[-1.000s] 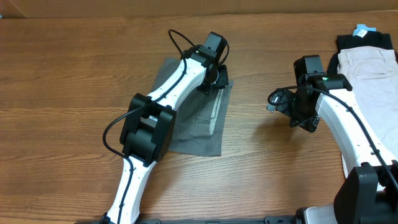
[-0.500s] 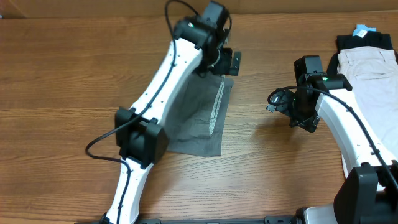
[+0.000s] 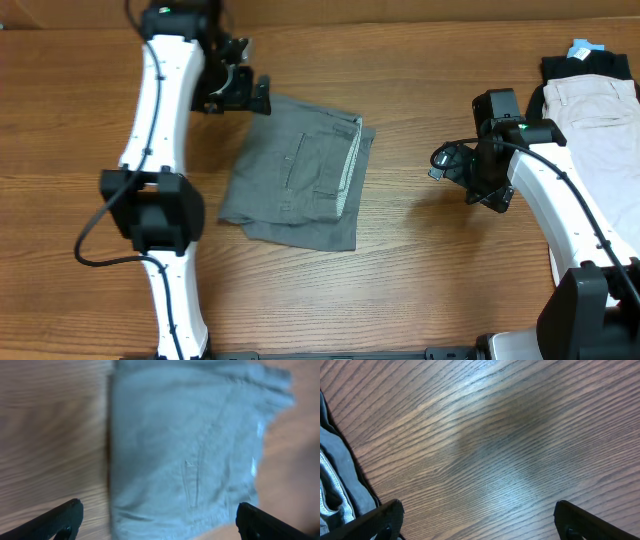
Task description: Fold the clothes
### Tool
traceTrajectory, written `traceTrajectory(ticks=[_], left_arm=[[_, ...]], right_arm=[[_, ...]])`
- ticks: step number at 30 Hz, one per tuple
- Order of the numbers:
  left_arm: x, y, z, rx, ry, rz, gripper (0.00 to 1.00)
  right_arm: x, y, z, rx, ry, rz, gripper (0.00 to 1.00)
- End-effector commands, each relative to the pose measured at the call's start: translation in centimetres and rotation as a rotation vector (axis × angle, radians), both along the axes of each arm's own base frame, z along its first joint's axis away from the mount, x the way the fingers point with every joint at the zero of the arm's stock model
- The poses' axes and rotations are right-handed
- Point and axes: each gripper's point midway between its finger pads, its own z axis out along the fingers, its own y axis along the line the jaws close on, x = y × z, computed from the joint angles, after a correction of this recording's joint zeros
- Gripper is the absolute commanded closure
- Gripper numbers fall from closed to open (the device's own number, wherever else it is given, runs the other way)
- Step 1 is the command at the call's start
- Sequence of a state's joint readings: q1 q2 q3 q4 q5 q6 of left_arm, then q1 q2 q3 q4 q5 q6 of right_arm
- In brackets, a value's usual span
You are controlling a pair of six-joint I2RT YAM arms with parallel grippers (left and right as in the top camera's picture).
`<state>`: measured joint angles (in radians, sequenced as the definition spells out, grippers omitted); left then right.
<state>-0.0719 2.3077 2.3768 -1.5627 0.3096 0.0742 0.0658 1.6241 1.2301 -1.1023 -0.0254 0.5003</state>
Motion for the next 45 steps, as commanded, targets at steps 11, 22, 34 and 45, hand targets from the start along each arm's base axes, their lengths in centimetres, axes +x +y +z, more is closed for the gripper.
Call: traceTrajectory(ticks=[11,22,34,45], left_arm=[[-3.9,0.1,-8.2,-0.353,0.148,-0.080,0.00],[-5.9,-1.0,-12.5,-0.370,0.188,-0.080,0.00],[-4.9,-2.0,-14.0,-0.355,0.209,0.058,0.64],[-0.3,3.0,-15.5,-0.244,0.161,0.447,0.96]], right_arm=[[0.8,-0.2,1.2,-0.003,-0.042,-0.002,0.00],[0.8,-0.2,1.2,-0.003,-0.042,-0.002,0.00],[0.8,-0.2,1.2,-0.003,-0.042,-0.002,0.00],[0.8,-0.2,1.2,-0.003,-0.042,-0.002,0.00]])
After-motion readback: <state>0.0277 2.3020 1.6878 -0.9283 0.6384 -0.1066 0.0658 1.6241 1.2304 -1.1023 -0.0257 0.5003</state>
